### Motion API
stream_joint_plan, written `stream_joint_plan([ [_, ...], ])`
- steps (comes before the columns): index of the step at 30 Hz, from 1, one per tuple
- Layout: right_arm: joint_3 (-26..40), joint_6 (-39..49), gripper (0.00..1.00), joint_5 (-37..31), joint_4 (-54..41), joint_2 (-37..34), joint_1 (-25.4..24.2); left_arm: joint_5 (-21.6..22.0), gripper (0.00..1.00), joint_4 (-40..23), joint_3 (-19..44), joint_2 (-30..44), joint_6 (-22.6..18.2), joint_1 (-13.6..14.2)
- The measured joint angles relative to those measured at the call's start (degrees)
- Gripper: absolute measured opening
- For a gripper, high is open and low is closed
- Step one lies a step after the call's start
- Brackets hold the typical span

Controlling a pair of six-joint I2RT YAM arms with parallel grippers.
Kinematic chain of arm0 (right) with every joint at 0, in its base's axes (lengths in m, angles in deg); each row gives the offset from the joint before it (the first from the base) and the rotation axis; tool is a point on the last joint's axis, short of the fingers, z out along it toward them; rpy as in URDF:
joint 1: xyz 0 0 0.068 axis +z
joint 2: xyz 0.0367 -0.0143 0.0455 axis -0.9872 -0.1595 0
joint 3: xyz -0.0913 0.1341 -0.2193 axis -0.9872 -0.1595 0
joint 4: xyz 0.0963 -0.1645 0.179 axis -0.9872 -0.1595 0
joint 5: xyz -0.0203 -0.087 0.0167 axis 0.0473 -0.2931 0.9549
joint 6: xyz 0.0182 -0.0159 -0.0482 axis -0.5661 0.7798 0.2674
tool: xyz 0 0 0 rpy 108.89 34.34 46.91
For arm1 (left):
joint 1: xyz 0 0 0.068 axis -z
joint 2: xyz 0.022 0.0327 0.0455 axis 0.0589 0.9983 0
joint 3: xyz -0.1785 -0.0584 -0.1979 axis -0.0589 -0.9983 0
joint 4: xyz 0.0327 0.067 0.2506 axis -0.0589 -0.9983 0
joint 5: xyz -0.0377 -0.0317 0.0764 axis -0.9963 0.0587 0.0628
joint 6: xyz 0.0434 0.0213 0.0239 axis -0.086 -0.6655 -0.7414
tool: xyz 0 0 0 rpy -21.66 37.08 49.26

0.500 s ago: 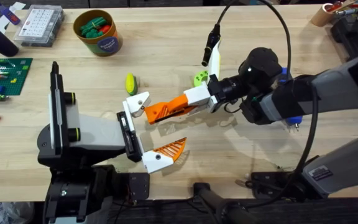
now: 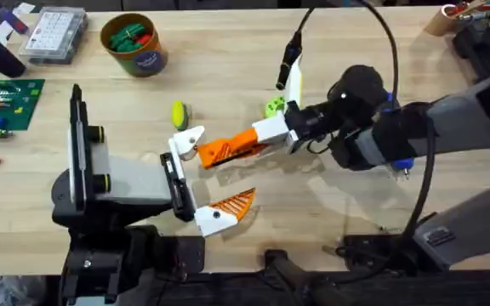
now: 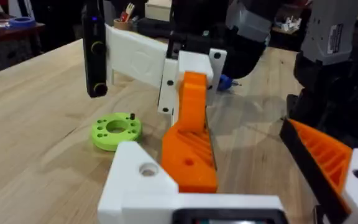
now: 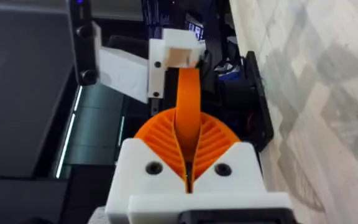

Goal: Pick up the gripper from the table and insert it into the empty holder that is missing its gripper. Then pick up a screw, insert it into the mounting hole, and use the screwdriver to tighten it. Finally, clean up the table by picking up the vegetable and placing it into the bucket.

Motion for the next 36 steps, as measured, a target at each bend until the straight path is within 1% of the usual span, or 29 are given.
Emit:
stream_joint_plan([
  [3, 0.0, -1.6, 0.015, 0.0, 2.2, 0.0, 0.0, 0.0, 0.988, 0.0, 0.0, 0.0, 0.0, 0.0],
  [16, 0.0, -5.6, 0.015, 0.0, 2.9, 0.0, 0.0, 0.0, 0.988, 0.0, 0.0, 0.0, 0.0, 0.0],
  [36, 0.0, -6.8, 0.015, 0.0, 3.8, 0.0, 0.0, 0.0, 0.988, 0.0, 0.0, 0.0, 0.0, 0.0],
])
